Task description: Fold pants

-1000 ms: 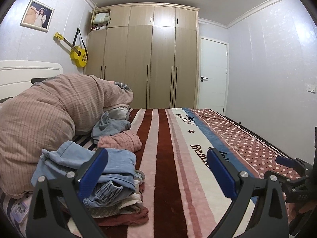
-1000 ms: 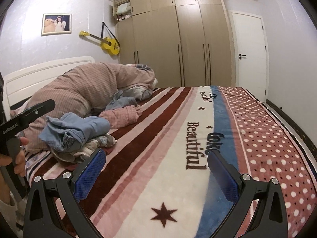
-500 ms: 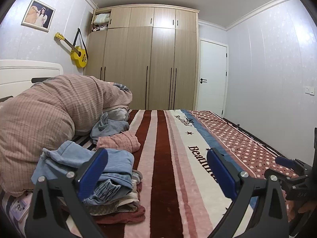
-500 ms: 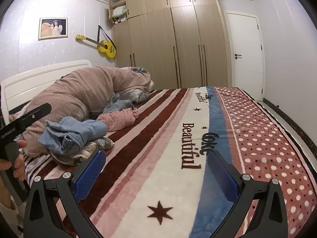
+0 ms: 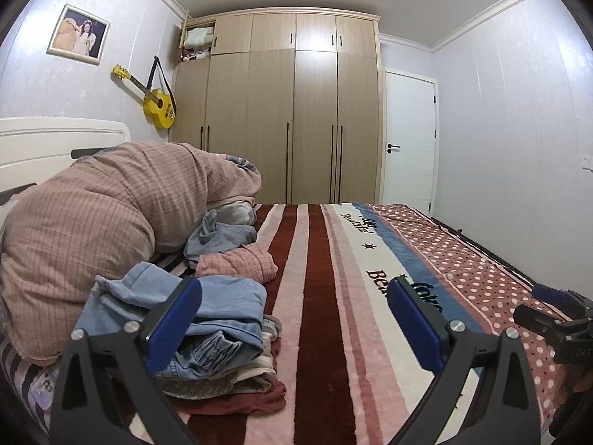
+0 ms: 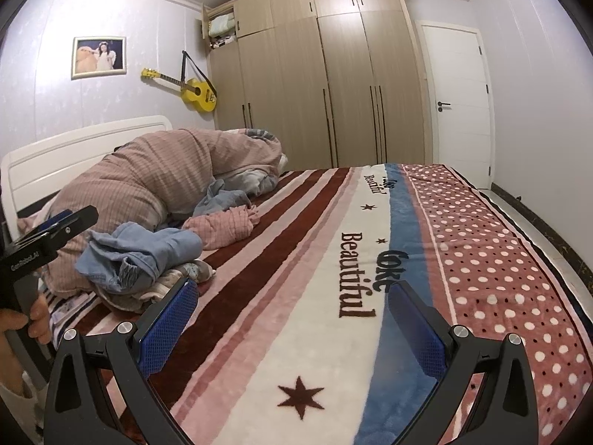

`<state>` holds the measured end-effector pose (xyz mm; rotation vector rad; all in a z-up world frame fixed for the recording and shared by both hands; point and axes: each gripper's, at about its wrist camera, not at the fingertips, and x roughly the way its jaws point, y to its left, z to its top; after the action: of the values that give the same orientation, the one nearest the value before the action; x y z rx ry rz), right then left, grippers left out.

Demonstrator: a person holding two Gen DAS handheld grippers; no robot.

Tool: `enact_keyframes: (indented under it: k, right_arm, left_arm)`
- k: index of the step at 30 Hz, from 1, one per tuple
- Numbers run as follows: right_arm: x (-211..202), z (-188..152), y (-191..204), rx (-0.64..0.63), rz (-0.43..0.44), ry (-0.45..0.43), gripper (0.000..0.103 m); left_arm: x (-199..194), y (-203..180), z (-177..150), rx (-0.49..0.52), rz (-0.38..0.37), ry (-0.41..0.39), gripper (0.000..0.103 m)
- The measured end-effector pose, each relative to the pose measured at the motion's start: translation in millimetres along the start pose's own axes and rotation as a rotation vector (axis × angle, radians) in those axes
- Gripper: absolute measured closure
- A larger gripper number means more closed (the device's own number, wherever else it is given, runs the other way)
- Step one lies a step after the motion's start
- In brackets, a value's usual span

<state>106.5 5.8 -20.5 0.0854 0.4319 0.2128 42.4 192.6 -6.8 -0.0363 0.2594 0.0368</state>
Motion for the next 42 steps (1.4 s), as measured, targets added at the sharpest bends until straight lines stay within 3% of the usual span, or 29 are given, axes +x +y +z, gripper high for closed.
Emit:
enact_keyframes:
  k: [42]
  right_arm:
    - [-4,2,-2,0.022,-0.017,-0.013,0.001]
  left_arm:
    - [5,-2,-11,0.009,0.011,0.001,0.004]
